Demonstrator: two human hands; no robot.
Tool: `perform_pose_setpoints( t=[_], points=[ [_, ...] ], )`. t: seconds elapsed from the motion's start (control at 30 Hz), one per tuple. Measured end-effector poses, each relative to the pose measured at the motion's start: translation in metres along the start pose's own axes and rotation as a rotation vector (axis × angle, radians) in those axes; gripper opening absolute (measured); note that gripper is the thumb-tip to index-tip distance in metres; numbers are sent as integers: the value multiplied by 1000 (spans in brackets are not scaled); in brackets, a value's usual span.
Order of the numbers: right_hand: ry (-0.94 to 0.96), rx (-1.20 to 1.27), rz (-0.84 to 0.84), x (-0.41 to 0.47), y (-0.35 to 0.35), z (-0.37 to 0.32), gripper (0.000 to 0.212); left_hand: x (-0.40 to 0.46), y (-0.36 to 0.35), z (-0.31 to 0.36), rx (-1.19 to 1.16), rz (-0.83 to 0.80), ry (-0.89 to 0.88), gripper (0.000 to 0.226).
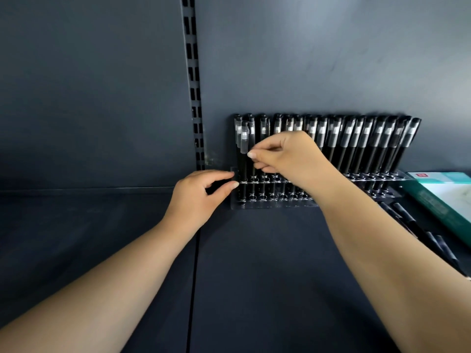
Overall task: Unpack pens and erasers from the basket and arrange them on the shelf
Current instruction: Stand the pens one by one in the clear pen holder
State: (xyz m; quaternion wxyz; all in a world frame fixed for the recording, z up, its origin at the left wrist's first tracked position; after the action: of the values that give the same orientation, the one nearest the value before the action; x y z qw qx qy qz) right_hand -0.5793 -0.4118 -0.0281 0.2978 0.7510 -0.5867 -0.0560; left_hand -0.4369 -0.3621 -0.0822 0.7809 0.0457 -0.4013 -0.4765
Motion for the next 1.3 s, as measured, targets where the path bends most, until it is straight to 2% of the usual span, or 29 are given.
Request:
perform_pose_setpoints(
  t=[0.13, 0.23, 0.3, 0.4, 0.5, 0.6, 0.67, 0.73, 0.9, 1.13, 1.3],
  points=[
    [21, -115, -35, -9, 17, -2, 4, -3, 9, 17, 21, 101, -91, 21],
    [69, -285, -81, -22, 41, 0, 6, -10, 7, 39, 12, 102, -190, 23],
    [63, -345, -87, -34, 64, 8, 5, -17, -1, 53, -47, 3, -127, 9],
    [27, -456, -70, -54, 103, 32, 6, -32, -28, 76, -98, -250, 8, 13],
    [-50, -496, 19, -70, 144, 67, 3, -49, -64, 95, -119, -466, 165, 3],
    [-88, -427, 63, -82, 163, 93, 11, -63, -104, 106, -41, -645, 286, 18],
    [-85, -410, 98, -90, 168, 106, 1, -68, -129, 114, 80, -712, 309, 26],
    [-74, -424, 119, -97, 168, 117, 11, -67, -146, 119, 223, -727, 319, 36],
    [-50, -482, 46, -101, 159, 132, 15, -60, -168, 126, 432, -683, 364, 71],
    [-86, -385, 41, -94, 163, 141, 16, -55, -177, 118, 530, -760, 410, 74],
    [-102, -359, 19, -94, 160, 144, 15, -50, -185, 113, 468, -847, 446, 81]
  ],
)
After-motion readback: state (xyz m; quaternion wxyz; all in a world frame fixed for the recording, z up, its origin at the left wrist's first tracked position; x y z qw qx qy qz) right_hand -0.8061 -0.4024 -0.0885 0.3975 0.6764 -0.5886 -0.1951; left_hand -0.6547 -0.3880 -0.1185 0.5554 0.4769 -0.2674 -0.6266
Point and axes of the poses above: each hand's wrist, its own x-axis towards the middle knuckle, its own y-axis out of the back of the hand, z = x × y, the point moved 7 cm from there along x, towards the middle knuckle, and after that the axes turned 4 degrees about z, right-handed, at the moved point
